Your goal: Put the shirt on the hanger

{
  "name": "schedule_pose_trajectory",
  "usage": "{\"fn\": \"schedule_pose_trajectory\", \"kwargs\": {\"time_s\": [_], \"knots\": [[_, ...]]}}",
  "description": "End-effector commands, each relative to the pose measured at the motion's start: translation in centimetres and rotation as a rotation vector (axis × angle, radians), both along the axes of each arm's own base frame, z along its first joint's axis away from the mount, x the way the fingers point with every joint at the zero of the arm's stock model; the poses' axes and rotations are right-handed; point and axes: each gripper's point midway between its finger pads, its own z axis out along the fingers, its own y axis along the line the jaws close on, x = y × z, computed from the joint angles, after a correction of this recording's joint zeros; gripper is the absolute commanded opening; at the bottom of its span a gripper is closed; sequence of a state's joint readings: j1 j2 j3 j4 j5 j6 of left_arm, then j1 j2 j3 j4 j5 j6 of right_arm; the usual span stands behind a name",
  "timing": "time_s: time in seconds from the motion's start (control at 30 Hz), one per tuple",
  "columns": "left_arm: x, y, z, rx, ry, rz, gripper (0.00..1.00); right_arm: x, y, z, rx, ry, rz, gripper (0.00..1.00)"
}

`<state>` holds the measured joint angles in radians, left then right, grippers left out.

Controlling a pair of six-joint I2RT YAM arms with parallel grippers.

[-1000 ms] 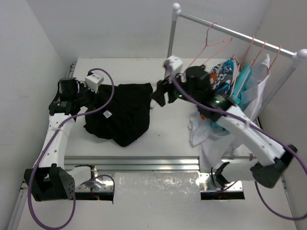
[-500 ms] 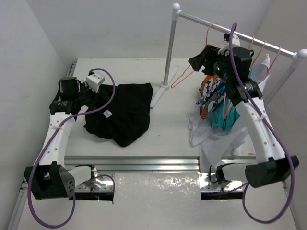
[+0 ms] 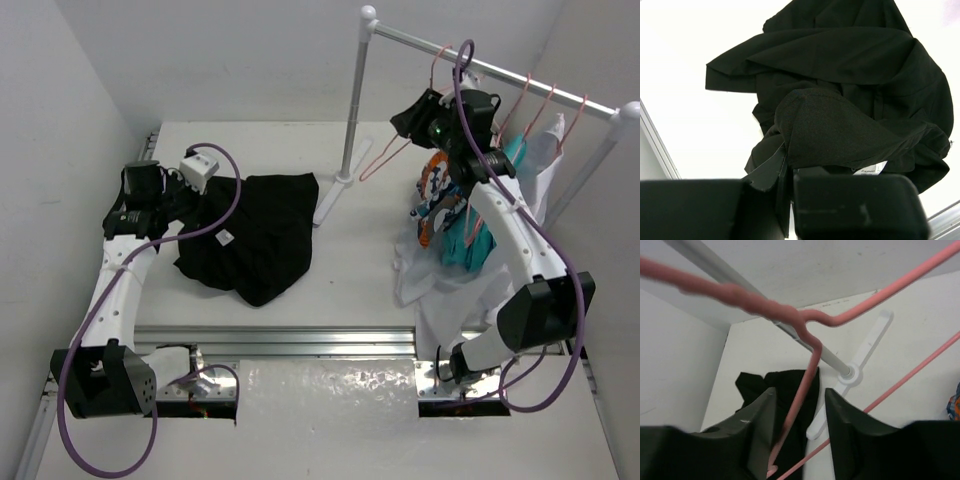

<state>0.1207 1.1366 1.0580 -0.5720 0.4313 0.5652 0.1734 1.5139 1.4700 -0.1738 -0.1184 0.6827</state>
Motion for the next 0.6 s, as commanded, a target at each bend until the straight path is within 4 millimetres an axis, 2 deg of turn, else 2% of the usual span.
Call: {"fn": "schedule_pose_trajectory", "kwargs": {"time_s": [0.0,0.03,0.07,0.1,0.13,0.17,0.2,0.27,0.5,0.57], "knots": [[0.0,0.0,1.8,0.010,-0.073,-0.015,0.00,0.2,0.6,3.7,0.066,-0.133,0.014,0.33],[0.0,0.0,1.9,0.014,-0.076,-0.015,0.00,-0.1,0.5,3.6,0.068,-0.143,0.015,0.28],[0.0,0.0,1.9,0.016,-0.078,-0.017,0.00,-0.2,0.6,4.4,0.076,-0.187,0.019,0.24],[0.0,0.0,1.8,0.016,-0.078,-0.018,0.00,-0.5,0.6,3.5,0.072,-0.181,0.019,0.19],[0.0,0.0,1.7,0.016,-0.077,-0.017,0.00,-0.7,0.5,3.6,0.070,-0.196,0.020,0.16],[0.1,0.0,1.8,0.016,-0.078,-0.017,0.00,-1.1,0.4,4.5,0.069,-0.229,0.020,0.13],[0.1,0.0,1.7,0.014,-0.078,-0.017,0.00,-1.3,0.4,4.3,0.066,-0.229,0.020,0.10],[0.2,0.0,1.7,0.010,-0.077,-0.018,0.00,-1.8,0.6,5.1,0.061,-0.252,0.039,0.03],[0.5,-0.2,2.1,-0.004,-0.082,-0.017,0.00,-4.1,2.6,8.3,0.089,-0.351,0.124,0.00],[0.5,-0.2,2.2,-0.003,-0.083,-0.019,0.00,-4.6,3.5,8.6,0.097,-0.352,0.155,0.00]]}}
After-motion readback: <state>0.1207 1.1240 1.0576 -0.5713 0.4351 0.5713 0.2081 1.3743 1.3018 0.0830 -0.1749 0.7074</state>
